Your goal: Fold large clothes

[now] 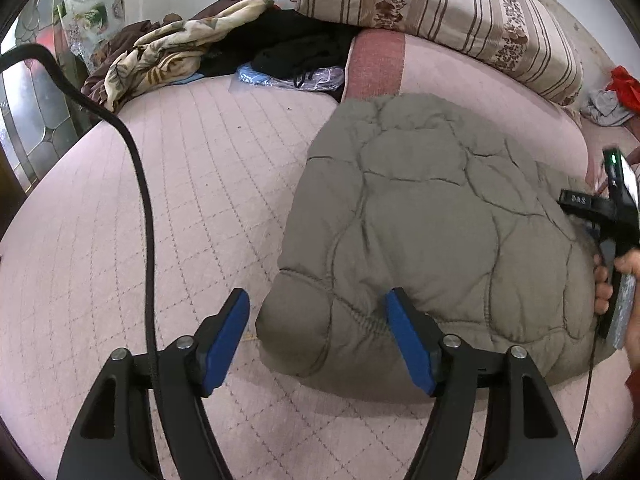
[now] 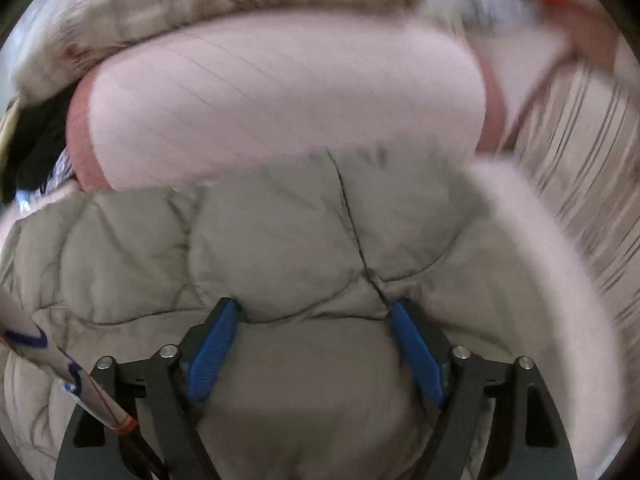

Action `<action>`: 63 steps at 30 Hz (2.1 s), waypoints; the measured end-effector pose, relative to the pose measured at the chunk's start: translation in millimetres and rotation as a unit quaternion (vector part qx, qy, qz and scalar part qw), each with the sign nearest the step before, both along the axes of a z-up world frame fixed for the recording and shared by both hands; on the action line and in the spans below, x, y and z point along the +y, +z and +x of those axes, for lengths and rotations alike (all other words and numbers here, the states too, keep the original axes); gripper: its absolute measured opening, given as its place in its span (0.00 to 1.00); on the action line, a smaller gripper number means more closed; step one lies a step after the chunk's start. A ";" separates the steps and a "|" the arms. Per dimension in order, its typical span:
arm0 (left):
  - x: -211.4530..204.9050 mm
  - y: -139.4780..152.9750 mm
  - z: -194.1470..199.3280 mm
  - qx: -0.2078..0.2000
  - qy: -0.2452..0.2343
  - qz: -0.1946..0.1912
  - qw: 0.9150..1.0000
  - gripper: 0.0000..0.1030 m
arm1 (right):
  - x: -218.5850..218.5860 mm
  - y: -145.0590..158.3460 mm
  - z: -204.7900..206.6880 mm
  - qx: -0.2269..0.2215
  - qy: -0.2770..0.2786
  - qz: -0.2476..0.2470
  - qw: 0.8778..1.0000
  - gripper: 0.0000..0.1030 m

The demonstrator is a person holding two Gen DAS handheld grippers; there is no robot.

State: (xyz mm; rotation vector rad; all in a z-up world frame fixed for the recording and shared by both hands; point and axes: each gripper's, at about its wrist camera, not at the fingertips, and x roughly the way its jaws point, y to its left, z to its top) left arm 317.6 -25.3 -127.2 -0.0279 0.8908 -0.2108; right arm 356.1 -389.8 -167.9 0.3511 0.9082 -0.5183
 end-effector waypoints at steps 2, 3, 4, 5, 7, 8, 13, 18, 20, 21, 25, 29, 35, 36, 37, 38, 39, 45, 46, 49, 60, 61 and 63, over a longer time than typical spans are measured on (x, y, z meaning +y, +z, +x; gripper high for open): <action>0.0 -0.1 2.4 0.001 0.002 0.000 1.000 0.70 | -15.2 -5.7 -1.9 -0.015 -0.002 0.044 0.999 0.83; -0.2 -0.2 2.8 0.003 0.002 0.001 1.000 0.70 | -17.8 -4.1 -0.9 -0.011 0.000 0.051 0.999 0.82; 0.3 -0.2 2.7 0.004 0.004 0.002 1.000 0.70 | -17.1 1.5 -0.5 -0.003 0.003 0.048 0.999 0.81; 1.6 0.8 1.6 0.004 0.005 0.001 1.000 0.70 | -16.5 8.8 -1.0 -0.002 0.005 0.041 0.999 0.81; 4.8 3.6 -0.7 0.003 0.006 -0.006 1.000 0.70 | -17.2 29.3 -15.9 -0.023 0.006 0.021 0.999 0.81; 6.5 4.8 -2.1 0.004 0.006 -0.010 1.000 0.70 | -16.4 37.8 -27.9 -0.036 0.007 0.010 0.999 0.81; 6.9 -1.2 -0.4 0.015 0.009 -0.014 1.000 0.70 | -13.8 51.0 -90.3 -0.047 0.010 -0.051 0.998 0.82; -0.2 -2.3 -3.3 -0.001 0.007 0.009 1.000 0.71 | -44.7 3.2 -103.7 -0.008 -0.018 -0.028 0.999 0.85; -2.2 0.3 -6.2 -0.008 0.006 0.021 1.000 0.71 | -48.5 -2.2 -102.8 -0.009 -0.024 -0.019 0.999 0.86; -2.4 2.6 -7.3 -0.009 0.005 0.024 1.000 0.71 | -46.7 1.5 -101.4 -0.004 -0.027 -0.024 0.999 0.86; 1.6 18.5 -17.8 -0.025 -0.003 -0.004 1.000 0.71 | -25.8 34.8 -112.8 -0.017 -0.010 -0.056 0.998 0.85; -4.8 11.1 -15.6 -0.010 -0.009 0.011 1.000 0.71 | 12.6 58.5 -123.8 -0.055 0.037 -0.049 0.997 0.85; -21.0 -8.7 -7.2 -0.001 -0.020 0.078 0.997 0.75 | 70.8 26.1 -96.9 -0.002 0.097 -0.044 0.994 0.88; -20.4 -6.6 -8.1 -0.001 -0.021 0.077 0.997 0.75 | 73.6 18.3 -92.8 0.010 0.098 -0.054 0.994 0.89; -18.4 -3.1 -9.2 -0.002 -0.021 0.072 0.997 0.75 | 76.6 14.0 -90.2 0.017 0.097 -0.065 0.993 0.89; -15.3 1.0 -10.4 -0.003 -0.021 0.063 0.998 0.75 | 79.2 14.9 -90.3 0.022 0.094 -0.070 0.993 0.89; -11.0 6.1 -11.3 -0.005 -0.022 0.052 0.998 0.75 | 82.6 21.2 -91.1 0.026 0.086 -0.079 0.993 0.89; 14.5 27.0 -11.2 -0.024 0.010 0.022 0.999 0.75 | 164.1 74.7 -94.6 -0.028 0.170 -0.164 0.971 0.88; 18.6 28.1 -10.3 -0.024 0.016 0.020 0.999 0.75 | 171.8 75.6 -89.4 -0.029 0.187 -0.154 0.970 0.88; 29.0 30.3 -9.0 -0.020 0.026 0.011 0.999 0.75 | 191.5 61.7 -68.3 -0.013 0.204 -0.130 0.970 0.88; 49.6 43.7 -13.2 -0.040 0.045 -0.005 0.998 0.75 | 195.2 66.8 -51.1 -0.017 0.194 -0.074 0.978 0.88; 50.7 44.3 -13.7 -0.042 0.046 -0.006 0.998 0.75 | 200.9 71.7 -48.4 -0.024 0.198 -0.079 0.977 0.88; 52.4 45.4 -14.4 -0.044 0.046 -0.007 0.998 0.75 | 214.9 69.9 -36.6 -0.023 0.214 -0.086 0.973 0.88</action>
